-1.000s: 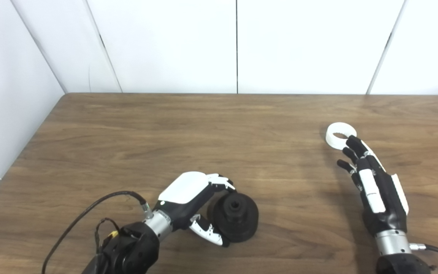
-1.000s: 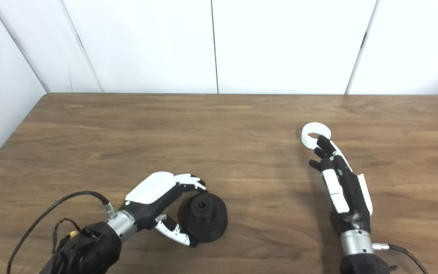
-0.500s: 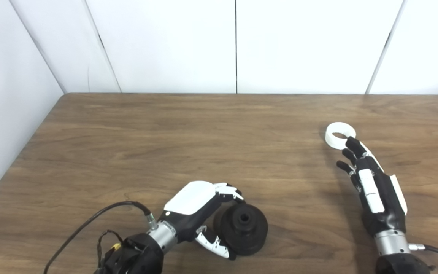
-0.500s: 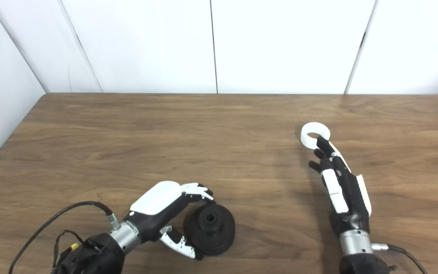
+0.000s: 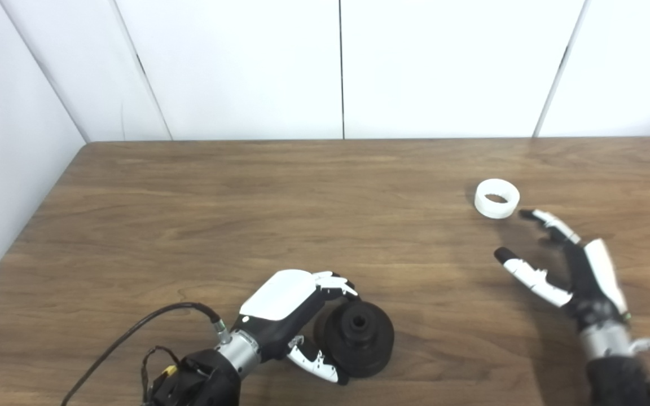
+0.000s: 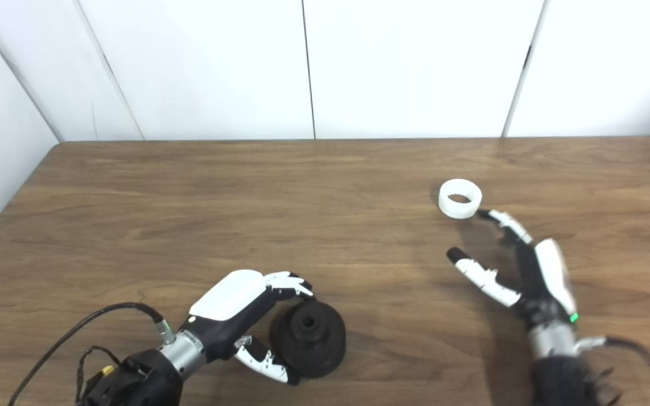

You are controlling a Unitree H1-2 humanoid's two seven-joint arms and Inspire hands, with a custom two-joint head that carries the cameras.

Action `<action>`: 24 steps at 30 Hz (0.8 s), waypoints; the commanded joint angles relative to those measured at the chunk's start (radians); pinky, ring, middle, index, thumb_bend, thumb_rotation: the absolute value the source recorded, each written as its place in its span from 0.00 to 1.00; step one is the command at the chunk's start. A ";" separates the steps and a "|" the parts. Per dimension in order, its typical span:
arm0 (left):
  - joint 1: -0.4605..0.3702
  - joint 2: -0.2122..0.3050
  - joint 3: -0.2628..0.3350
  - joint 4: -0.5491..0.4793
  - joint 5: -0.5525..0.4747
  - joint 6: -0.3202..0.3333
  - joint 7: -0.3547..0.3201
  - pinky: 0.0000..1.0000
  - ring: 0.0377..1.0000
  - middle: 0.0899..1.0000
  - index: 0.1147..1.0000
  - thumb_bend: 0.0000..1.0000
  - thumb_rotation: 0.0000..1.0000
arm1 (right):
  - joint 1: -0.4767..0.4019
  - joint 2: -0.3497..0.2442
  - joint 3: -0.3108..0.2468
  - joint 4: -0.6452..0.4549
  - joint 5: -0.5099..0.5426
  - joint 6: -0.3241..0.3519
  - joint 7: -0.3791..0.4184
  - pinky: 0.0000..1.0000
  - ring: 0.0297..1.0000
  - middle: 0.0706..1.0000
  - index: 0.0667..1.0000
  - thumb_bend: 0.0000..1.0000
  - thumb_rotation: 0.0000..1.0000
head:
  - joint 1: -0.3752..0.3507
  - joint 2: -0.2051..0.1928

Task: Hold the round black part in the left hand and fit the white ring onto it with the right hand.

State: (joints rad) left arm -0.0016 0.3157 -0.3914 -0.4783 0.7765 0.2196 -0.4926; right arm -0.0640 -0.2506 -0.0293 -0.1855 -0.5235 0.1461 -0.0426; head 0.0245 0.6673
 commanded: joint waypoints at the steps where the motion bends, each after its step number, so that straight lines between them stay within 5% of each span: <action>1: -0.017 -0.001 0.000 -0.001 -0.004 -0.023 0.003 0.85 0.92 0.85 0.67 0.86 0.21 | -0.091 -0.021 0.003 0.028 -0.033 0.008 -0.016 0.89 0.94 0.90 0.76 0.78 0.44 | 0.001 0.001; 7: -0.017 -0.004 0.003 0.002 -0.003 -0.031 0.008 0.85 0.91 0.85 0.66 0.86 0.21 | -0.190 -0.073 0.043 0.149 -0.069 0.032 0.005 0.98 0.97 0.92 0.74 0.83 0.37 | -0.008 0.001; 24: -0.008 -0.013 0.015 0.004 -0.010 -0.051 0.019 0.84 0.91 0.84 0.65 0.87 0.20 | -0.326 -0.097 0.113 0.409 -0.067 0.003 -0.033 0.94 0.98 0.92 0.73 0.88 0.35 | -0.020 -0.005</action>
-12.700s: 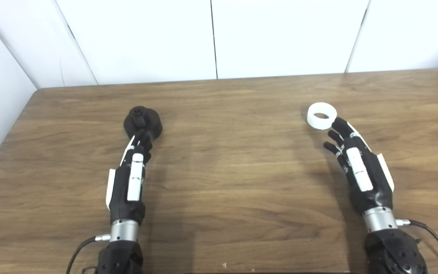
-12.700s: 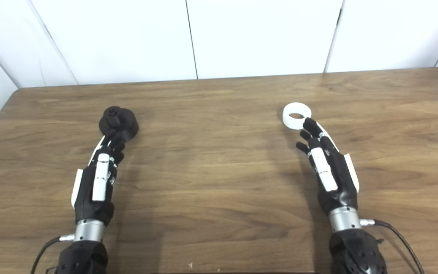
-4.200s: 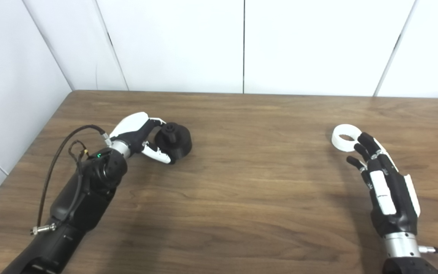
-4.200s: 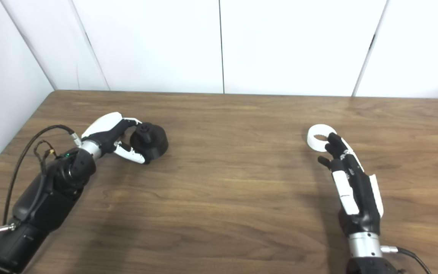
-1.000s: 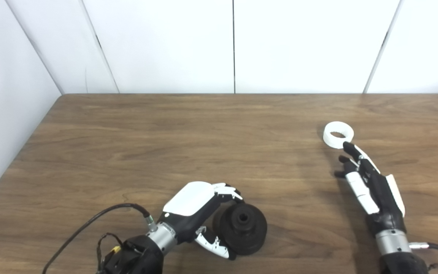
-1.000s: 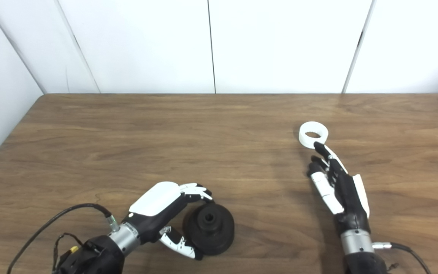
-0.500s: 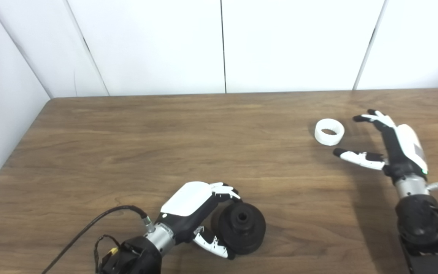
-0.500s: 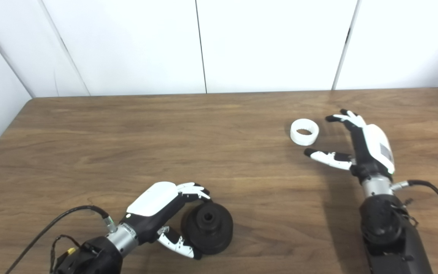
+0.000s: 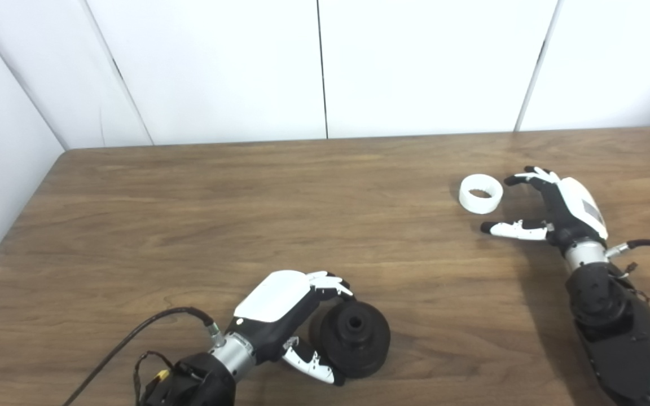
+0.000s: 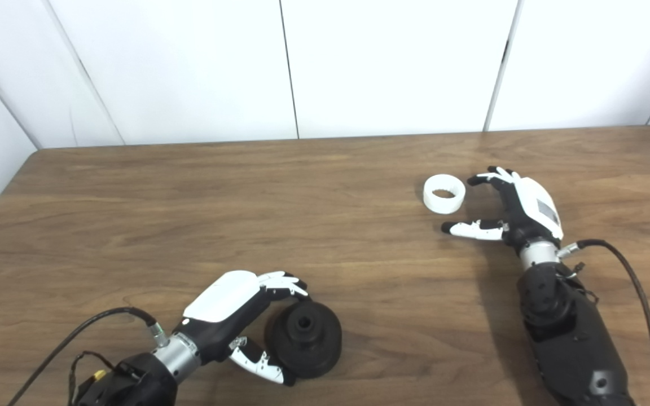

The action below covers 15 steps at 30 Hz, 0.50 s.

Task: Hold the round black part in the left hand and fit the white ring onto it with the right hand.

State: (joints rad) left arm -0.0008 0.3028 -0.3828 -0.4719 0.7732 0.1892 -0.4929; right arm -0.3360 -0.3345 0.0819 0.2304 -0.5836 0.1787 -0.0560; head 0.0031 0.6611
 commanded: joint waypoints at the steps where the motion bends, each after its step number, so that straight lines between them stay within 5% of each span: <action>1: -0.010 0.000 0.008 -0.003 -0.009 -0.020 0.016 0.84 0.91 0.84 0.65 0.87 0.19 | -0.058 -0.013 0.008 0.000 -0.006 -0.032 -0.021 0.94 0.98 0.92 0.74 0.87 0.35 | 0.001 0.002; 15: -0.013 0.002 0.014 -0.007 -0.009 -0.020 -0.005 0.84 0.92 0.85 0.66 0.86 0.20 | -0.157 -0.027 0.032 0.123 0.014 -0.035 -0.033 0.94 0.99 0.94 0.76 0.87 0.38 | -0.004 -0.005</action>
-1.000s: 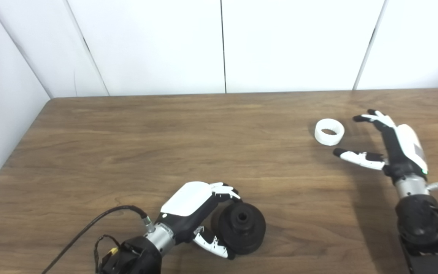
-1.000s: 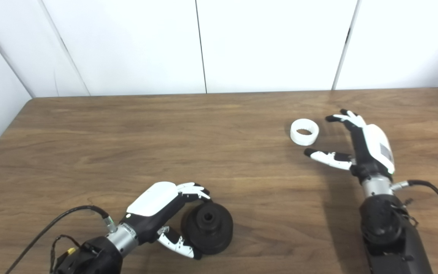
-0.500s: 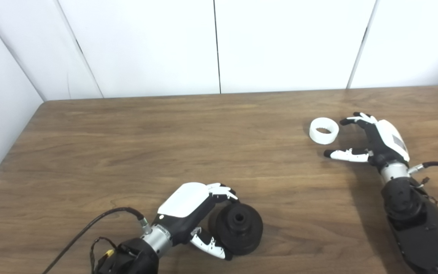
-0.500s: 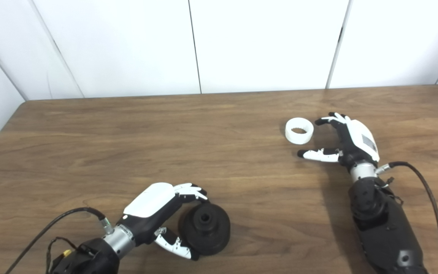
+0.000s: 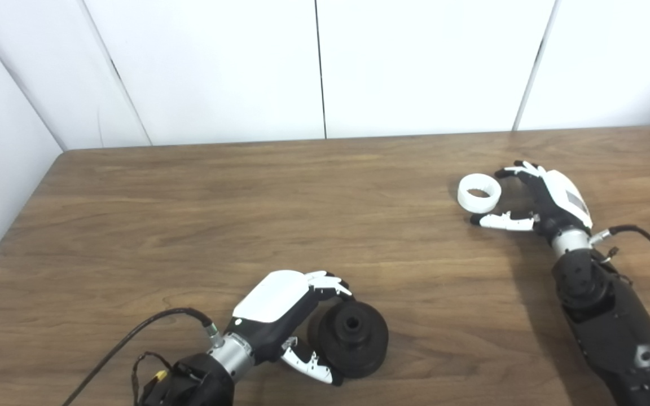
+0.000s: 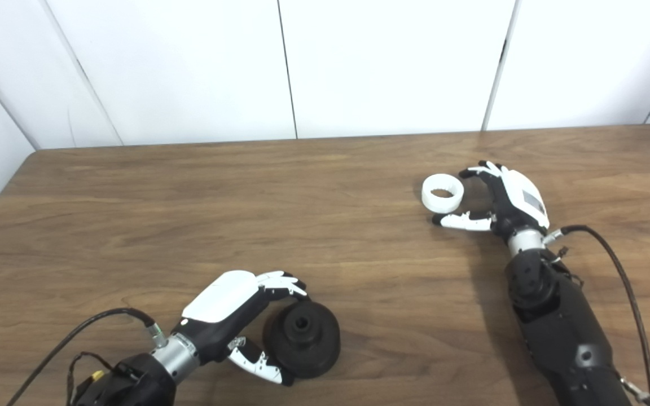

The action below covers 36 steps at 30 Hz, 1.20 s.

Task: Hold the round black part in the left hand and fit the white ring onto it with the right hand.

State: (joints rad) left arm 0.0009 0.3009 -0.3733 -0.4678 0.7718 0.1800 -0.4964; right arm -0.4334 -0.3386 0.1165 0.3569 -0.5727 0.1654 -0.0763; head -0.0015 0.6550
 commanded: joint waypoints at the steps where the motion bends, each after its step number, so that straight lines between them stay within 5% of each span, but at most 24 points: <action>1: -0.015 0.004 0.005 -0.012 -0.006 -0.011 0.000 0.84 0.92 0.85 0.66 0.86 0.20 | -0.068 -0.025 -0.001 0.008 0.003 -0.022 -0.014 0.94 0.99 0.94 0.76 0.87 0.38 | 0.001 0.001; 36: -0.015 -0.006 0.007 -0.014 0.002 -0.011 0.003 0.84 0.92 0.85 0.66 0.87 0.20 | -0.131 -0.023 0.050 0.096 0.019 -0.046 -0.015 0.89 0.97 0.92 0.73 0.85 0.38 | 0.014 0.000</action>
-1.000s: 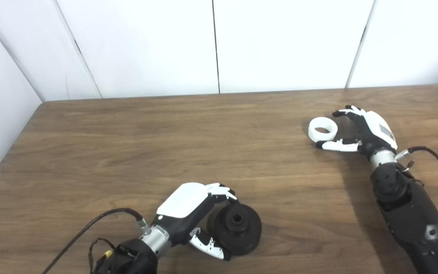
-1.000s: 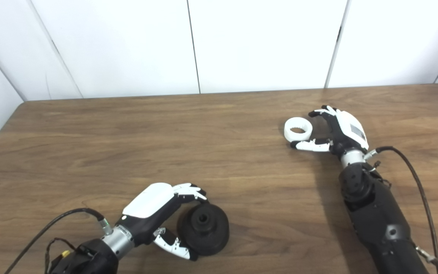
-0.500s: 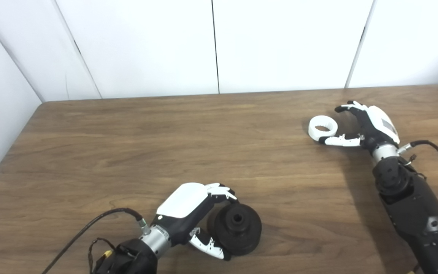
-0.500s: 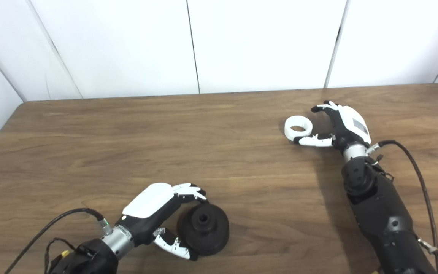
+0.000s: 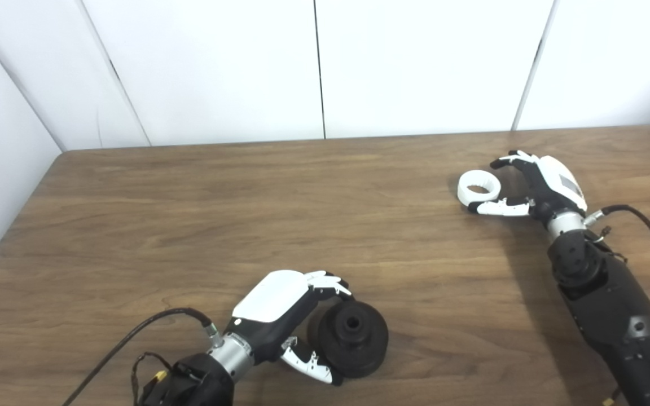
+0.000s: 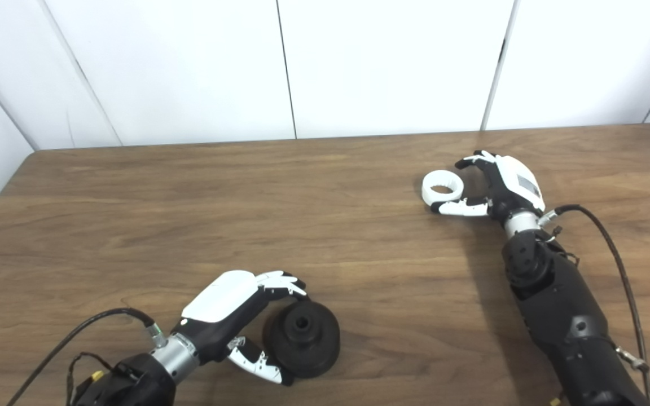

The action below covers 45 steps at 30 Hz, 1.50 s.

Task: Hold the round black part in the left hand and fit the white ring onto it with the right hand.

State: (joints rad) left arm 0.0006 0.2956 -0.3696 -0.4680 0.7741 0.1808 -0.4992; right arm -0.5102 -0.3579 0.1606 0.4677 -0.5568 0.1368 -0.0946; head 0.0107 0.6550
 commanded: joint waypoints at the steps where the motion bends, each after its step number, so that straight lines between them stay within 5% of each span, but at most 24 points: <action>1: -0.015 0.000 0.003 -0.015 0.000 -0.010 0.003 0.84 0.92 0.86 0.66 0.87 0.21 | -0.055 -0.002 0.008 -0.013 0.004 -0.018 0.003 0.89 0.98 0.92 0.73 0.85 0.38 | 0.002 0.000; 45: -0.005 -0.010 0.010 -0.016 0.008 -0.005 0.009 0.84 0.91 0.85 0.66 0.87 0.20 | -0.060 0.014 0.027 0.010 0.020 -0.044 -0.020 0.92 0.99 0.93 0.67 0.82 0.33 | 0.013 0.007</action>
State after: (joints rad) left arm 0.0035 0.2865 -0.3648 -0.4678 0.7790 0.1824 -0.5000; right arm -0.5242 -0.3393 0.1896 0.4815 -0.5384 0.1285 -0.0998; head 0.0230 0.6611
